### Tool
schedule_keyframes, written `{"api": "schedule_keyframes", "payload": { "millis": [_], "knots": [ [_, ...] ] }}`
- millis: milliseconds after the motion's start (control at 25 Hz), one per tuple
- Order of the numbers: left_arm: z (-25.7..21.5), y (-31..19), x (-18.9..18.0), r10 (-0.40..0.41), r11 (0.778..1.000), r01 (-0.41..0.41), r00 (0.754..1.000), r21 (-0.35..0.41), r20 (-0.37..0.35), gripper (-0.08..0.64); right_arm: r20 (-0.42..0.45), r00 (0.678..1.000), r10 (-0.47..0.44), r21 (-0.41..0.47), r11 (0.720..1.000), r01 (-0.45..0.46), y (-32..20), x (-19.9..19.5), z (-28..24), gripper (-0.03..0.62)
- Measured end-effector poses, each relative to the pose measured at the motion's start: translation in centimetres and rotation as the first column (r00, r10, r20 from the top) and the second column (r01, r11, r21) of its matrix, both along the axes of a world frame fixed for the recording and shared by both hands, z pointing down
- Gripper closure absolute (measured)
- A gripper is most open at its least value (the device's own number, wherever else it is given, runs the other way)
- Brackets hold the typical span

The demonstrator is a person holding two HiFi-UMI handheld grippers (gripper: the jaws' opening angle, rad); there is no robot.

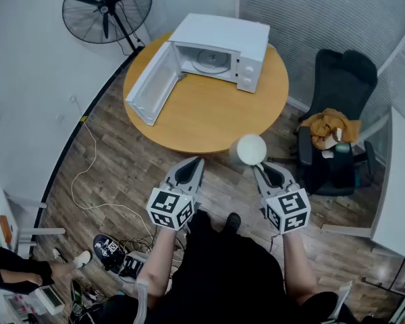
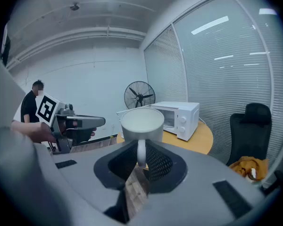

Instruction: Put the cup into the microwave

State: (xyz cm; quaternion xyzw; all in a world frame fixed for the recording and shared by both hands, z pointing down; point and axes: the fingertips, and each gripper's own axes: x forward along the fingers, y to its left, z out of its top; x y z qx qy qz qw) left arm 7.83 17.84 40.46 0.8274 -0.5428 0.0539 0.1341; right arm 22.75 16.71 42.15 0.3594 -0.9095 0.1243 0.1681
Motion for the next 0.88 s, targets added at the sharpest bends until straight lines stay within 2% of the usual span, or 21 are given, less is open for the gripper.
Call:
{"api": "schedule_keyframes", "payload": {
  "millis": [880],
  "knots": [
    [1.2,0.9,-0.6,-0.011,0.999,0.011,1.000,-0.038,-0.001,0.565,0.009,1.000,-0.012,-0.038,0.999,0.013,0.4,-1.0,0.9,0.534]
  ]
}}
